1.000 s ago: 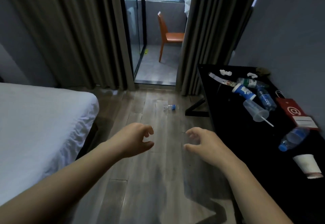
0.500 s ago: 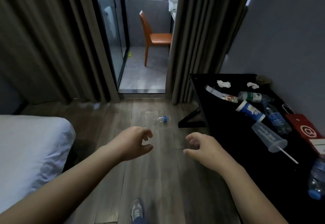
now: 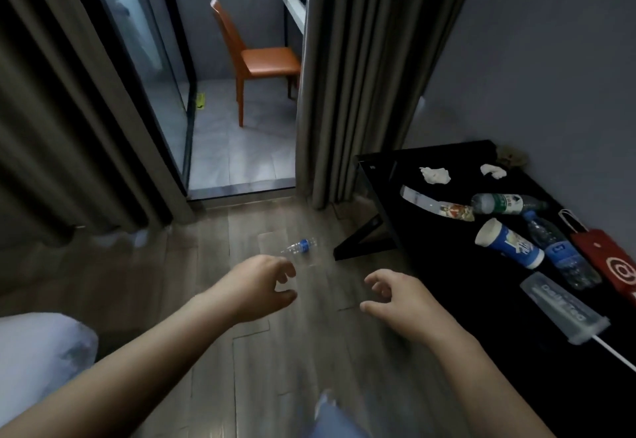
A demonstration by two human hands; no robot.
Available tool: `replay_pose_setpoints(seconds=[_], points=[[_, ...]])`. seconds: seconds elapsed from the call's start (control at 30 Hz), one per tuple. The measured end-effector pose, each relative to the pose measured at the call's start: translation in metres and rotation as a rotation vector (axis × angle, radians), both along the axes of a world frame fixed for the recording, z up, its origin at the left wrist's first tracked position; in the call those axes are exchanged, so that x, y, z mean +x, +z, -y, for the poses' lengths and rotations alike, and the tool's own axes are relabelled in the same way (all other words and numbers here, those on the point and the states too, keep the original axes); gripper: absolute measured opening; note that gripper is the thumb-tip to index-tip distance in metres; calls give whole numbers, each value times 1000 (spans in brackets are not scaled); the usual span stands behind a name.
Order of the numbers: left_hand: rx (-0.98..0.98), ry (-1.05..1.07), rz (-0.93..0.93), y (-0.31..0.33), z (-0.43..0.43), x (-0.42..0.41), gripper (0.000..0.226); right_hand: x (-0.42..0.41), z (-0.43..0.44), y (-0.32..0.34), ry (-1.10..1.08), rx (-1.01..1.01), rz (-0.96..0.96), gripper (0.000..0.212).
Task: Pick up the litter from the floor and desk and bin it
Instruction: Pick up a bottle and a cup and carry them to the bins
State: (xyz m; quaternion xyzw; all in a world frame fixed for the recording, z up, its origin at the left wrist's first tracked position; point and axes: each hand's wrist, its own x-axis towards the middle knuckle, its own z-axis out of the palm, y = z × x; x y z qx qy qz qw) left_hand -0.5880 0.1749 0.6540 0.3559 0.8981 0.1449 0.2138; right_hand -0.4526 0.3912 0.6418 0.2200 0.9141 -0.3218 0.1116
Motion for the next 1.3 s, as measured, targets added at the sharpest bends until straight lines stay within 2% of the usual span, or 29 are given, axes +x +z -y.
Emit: replay_pose_setpoints(seconds=[0.5,0.77,1.0,1.3], points=[[-95,-25,23,-44,-117,-238,36,-238,-113,-54,-77,-81,80,46],[-164,7,135,-114,-173,-327,35,-314,-150,-112,-126,-138,194,48],[-239,100,226,-230,-191,-393,34,-351,-152,-213,-246,-202,309,51],[-358,120,274,-448,-198,-475,40,-407,-140,-406,-413,-212,371,50]])
